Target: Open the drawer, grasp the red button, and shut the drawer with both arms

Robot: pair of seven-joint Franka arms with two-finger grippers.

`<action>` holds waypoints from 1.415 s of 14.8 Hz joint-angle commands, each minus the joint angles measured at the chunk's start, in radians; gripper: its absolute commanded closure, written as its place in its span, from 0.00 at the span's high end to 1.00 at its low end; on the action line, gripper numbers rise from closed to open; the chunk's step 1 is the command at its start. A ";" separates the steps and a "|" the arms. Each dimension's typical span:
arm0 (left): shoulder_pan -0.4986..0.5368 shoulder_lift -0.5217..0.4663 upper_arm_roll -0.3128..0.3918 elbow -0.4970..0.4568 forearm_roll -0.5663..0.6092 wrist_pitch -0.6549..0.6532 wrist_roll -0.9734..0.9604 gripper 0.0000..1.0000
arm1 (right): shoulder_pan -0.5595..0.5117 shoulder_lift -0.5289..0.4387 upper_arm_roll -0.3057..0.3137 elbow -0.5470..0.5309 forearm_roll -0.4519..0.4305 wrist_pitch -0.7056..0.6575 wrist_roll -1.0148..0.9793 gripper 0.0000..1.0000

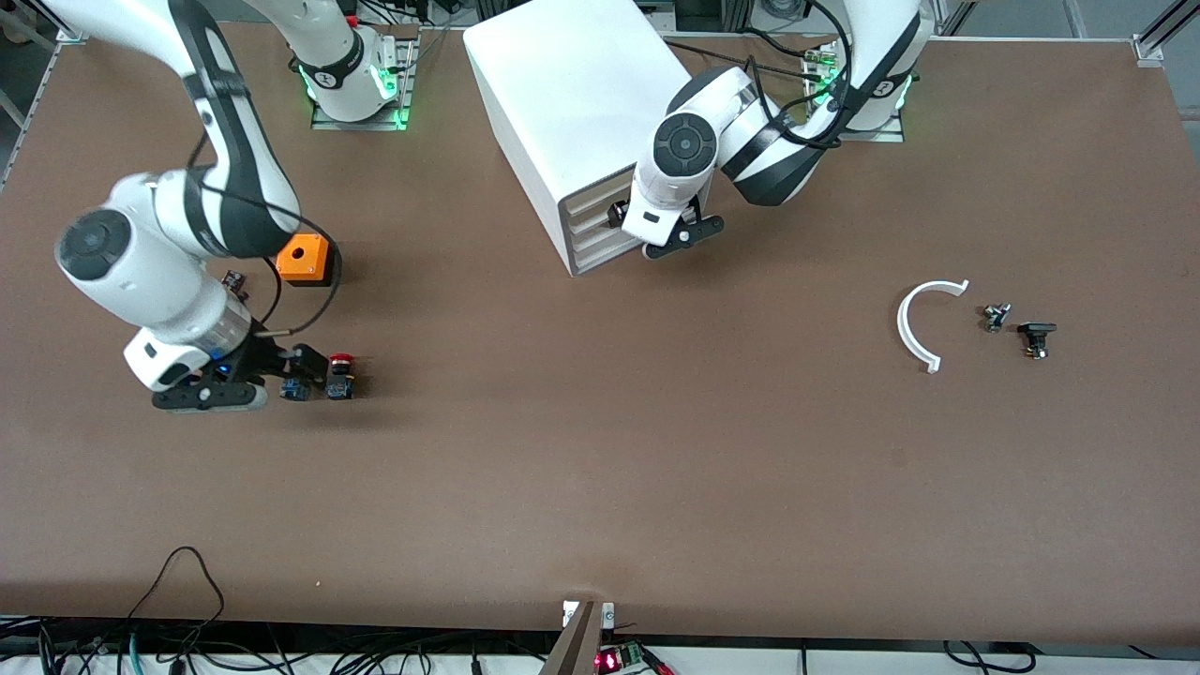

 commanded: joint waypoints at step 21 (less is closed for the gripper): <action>0.522 -0.092 -0.005 0.557 0.300 -0.515 1.120 0.99 | -0.164 -0.231 0.163 0.317 -0.065 -0.719 0.015 1.00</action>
